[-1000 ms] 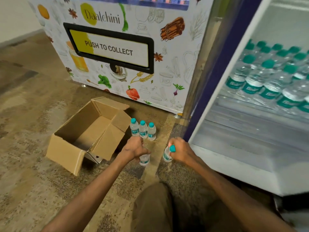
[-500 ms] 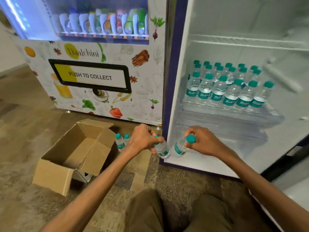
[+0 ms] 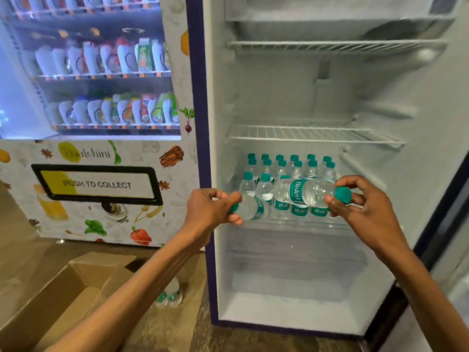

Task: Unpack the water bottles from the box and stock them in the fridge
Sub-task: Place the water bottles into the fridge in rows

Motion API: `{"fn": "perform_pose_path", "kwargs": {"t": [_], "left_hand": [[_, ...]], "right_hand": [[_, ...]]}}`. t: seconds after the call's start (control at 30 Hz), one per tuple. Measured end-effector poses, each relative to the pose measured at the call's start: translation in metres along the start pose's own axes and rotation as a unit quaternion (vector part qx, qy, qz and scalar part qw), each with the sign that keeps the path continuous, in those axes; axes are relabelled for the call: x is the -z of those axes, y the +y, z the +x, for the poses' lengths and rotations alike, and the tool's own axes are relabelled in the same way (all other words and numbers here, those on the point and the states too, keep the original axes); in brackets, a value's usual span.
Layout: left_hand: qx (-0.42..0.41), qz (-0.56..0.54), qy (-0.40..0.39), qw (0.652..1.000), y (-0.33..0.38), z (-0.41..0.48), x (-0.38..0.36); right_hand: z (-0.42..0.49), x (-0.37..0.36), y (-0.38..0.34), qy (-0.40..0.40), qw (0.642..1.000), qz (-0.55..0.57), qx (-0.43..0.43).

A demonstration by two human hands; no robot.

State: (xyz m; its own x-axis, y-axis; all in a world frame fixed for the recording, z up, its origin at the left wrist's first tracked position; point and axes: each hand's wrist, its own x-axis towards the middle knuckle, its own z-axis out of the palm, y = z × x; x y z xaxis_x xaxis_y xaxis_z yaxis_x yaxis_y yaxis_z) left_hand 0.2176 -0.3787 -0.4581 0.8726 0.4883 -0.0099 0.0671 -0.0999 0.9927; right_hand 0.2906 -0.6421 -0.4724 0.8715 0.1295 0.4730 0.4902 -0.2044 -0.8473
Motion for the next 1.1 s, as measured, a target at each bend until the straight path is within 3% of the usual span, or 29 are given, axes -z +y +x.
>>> {"fn": "perform_pose_path", "kwargs": {"t": [0.2, 0.43, 0.83, 1.0, 1.1], "left_hand": [[-0.019, -0.116, 0.014, 0.993, 0.032, 0.041, -0.046], [0.037, -0.187, 0.028, 0.981, 0.039, 0.095, -0.080], [-0.037, 0.001, 0.065, 0.997, 0.037, 0.169, -0.104], [-0.039, 0.075, 0.064, 0.994, 0.025, 0.190, -0.100], [-0.084, 0.167, 0.049, 0.981, 0.020, 0.197, -0.097]], "right_hand": [[0.044, -0.003, 0.011, 0.081, 0.995, 0.062, -0.006], [0.088, -0.031, 0.045, 0.141, 0.989, 0.042, 0.011], [0.155, -0.059, 0.085, 0.062, 0.995, -0.080, 0.017], [0.181, -0.066, 0.098, 0.012, 0.992, -0.126, 0.012], [0.193, -0.073, 0.107, -0.033, 0.986, -0.161, 0.013]]}}
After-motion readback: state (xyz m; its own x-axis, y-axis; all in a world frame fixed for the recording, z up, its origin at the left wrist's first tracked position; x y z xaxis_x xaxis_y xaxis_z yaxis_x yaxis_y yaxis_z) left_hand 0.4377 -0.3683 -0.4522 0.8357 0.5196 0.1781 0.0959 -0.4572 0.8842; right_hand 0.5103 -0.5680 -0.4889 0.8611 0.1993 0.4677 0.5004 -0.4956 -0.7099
